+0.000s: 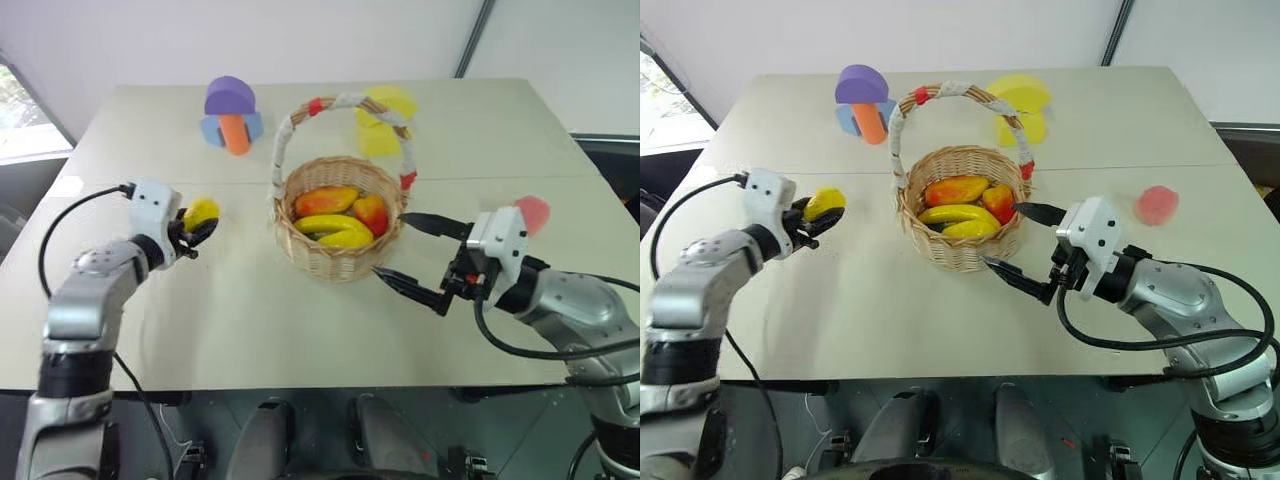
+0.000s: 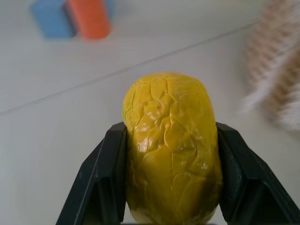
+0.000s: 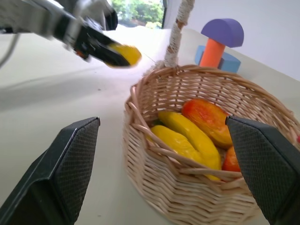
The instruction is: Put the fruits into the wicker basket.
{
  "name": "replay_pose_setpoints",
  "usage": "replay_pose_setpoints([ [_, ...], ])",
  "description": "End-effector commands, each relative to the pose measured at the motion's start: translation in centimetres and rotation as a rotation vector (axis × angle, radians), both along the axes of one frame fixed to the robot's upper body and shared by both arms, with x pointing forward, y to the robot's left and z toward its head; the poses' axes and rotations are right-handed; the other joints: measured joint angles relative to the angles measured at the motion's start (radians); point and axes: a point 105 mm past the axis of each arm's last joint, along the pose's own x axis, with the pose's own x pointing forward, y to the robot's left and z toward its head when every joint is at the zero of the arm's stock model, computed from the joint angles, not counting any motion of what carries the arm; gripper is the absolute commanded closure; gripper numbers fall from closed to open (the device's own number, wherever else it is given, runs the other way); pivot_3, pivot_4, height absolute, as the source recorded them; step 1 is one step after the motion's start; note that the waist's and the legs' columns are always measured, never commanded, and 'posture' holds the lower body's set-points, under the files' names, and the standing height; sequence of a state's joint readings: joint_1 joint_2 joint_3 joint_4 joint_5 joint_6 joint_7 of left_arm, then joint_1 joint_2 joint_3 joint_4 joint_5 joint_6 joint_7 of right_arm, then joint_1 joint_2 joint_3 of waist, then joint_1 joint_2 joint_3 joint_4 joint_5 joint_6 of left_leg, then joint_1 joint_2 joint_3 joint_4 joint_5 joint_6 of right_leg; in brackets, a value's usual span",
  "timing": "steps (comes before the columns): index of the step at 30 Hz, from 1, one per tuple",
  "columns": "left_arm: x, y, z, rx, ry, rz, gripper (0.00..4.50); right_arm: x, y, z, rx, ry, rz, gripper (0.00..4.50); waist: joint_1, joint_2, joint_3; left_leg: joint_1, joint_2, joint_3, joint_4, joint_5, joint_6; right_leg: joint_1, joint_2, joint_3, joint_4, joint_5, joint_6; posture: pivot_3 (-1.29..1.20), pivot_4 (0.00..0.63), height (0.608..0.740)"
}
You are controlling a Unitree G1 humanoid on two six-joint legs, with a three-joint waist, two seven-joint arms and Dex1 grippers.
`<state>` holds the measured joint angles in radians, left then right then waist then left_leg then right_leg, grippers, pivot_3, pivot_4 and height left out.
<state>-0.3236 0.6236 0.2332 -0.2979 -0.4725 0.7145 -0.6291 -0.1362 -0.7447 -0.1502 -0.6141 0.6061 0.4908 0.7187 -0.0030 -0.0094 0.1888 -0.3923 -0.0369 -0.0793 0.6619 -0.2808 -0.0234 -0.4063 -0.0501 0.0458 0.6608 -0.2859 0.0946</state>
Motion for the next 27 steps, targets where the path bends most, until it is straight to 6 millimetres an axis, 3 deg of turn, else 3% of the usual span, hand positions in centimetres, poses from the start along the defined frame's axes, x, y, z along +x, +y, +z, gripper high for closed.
replay_pose_setpoints([
  [1,-2.6,-5.3,3.4,-0.031,-0.103,-0.267,2.59,0.5,-0.8,1.2,-0.009,-0.065,-0.016,0.0,0.01,0.0,0.0,0.0,0.0,0.0,0.0,0.0,0.0,0.001,0.0,0.0,0.0,0.0,0.0,0.0,0.15,0.74],
  [4,-2.0,-9.8,3.4,0.01,-0.121,-0.336,2.59,1.1,-1.3,1.2,-0.018,-0.07,-0.031,0.0,0.019,0.0,0.0,0.001,-0.001,0.0,0.001,0.0,0.0,0.002,0.0,-0.001,-0.001,0.001,0.001,0.0,0.15,0.74],
  [8,0.4,-13.8,2.6,0.027,-0.105,-0.327,2.59,1.5,-2.1,1.1,-0.028,-0.082,-0.069,0.0,0.014,-0.001,0.0,0.0,-0.002,0.0,0.001,-0.001,0.001,0.003,0.002,0.0,-0.003,0.001,0.002,0.0,0.15,0.74],
  [13,1.4,-15.6,3.0,0.023,-0.141,-0.334,0.11,2.2,-4.7,0.7,-0.038,-0.064,-0.203,0.0,-0.001,0.0,0.0,0.0,0.0,0.001,0.0,-0.001,0.002,0.0,0.005,0.0,-0.002,0.001,0.002,0.0,0.15,0.74],
  [16,1.1,-16.0,3.7,-0.013,-0.178,-0.354,0.02,4.2,-9.1,0.1,-0.052,-0.049,-0.45,0.0,-0.006,0.0,0.0,0.0,0.0,0.001,0.001,0.0,0.001,0.001,0.004,0.001,-0.002,0.001,0.002,0.0,0.15,0.74],
  [19,-0.4,-16.1,3.8,-0.057,-0.193,-0.427,0.02,6.4,-14.3,-0.1,0.004,-0.074,-0.757,0.0,-0.01,0.0,0.0,0.001,-0.001,0.002,0.002,0.0,0.001,0.002,0.003,0.001,-0.002,0.001,0.003,0.0,0.15,0.74],
  [21,-1.8,-16.3,3.8,-0.093,-0.193,-0.501,0.02,7.3,-17.0,-1.3,0.0,-0.059,-0.912,0.0,-0.012,0.0,-0.001,0.001,-0.001,0.002,0.002,0.0,0.001,0.002,0.003,0.002,-0.002,0.001,0.003,0.0,0.15,0.74],
  [27,-4.6,-16.6,3.0,-0.134,-0.143,-0.623,0.02,9.8,-20.8,-4.2,0.081,0.03,-1.101,0.0,-0.016,0.001,0.0,0.002,0.0,0.004,0.001,0.001,-0.001,0.001,0.004,0.003,0.0,0.001,0.002,0.0,0.15,0.74],
])
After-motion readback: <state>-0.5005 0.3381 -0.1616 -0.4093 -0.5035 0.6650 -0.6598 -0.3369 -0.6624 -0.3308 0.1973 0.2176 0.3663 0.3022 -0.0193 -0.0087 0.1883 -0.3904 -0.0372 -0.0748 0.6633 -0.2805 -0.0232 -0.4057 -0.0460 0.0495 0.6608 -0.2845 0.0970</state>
